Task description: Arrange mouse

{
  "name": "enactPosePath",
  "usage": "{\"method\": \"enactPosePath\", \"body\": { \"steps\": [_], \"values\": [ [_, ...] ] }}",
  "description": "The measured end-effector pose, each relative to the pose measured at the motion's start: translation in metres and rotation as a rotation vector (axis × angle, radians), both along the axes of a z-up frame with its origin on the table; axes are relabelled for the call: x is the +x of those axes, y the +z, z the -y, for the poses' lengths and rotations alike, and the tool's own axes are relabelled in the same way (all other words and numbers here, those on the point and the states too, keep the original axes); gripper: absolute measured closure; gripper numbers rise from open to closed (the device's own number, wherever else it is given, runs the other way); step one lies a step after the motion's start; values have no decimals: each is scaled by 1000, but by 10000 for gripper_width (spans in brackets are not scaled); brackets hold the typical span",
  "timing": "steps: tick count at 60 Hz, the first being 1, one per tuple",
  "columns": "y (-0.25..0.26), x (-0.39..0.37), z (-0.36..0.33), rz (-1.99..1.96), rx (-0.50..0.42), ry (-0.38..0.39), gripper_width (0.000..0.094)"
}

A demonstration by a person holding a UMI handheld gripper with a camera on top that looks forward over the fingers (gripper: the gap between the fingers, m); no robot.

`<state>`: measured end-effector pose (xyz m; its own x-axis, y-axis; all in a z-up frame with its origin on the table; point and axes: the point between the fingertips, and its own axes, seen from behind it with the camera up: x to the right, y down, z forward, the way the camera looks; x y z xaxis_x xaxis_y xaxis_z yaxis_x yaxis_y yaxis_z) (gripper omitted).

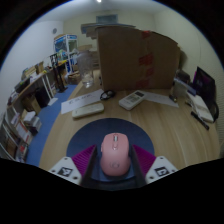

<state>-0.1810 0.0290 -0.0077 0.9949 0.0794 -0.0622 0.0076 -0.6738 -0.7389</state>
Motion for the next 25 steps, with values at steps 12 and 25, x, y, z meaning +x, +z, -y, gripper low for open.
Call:
{"method": "enactPosePath", "body": {
  "steps": [12, 25],
  "values": [
    [69, 15, 59, -85, -8, 13, 97],
    [132, 72, 157, -107, -24, 2, 98]
  ]
}}
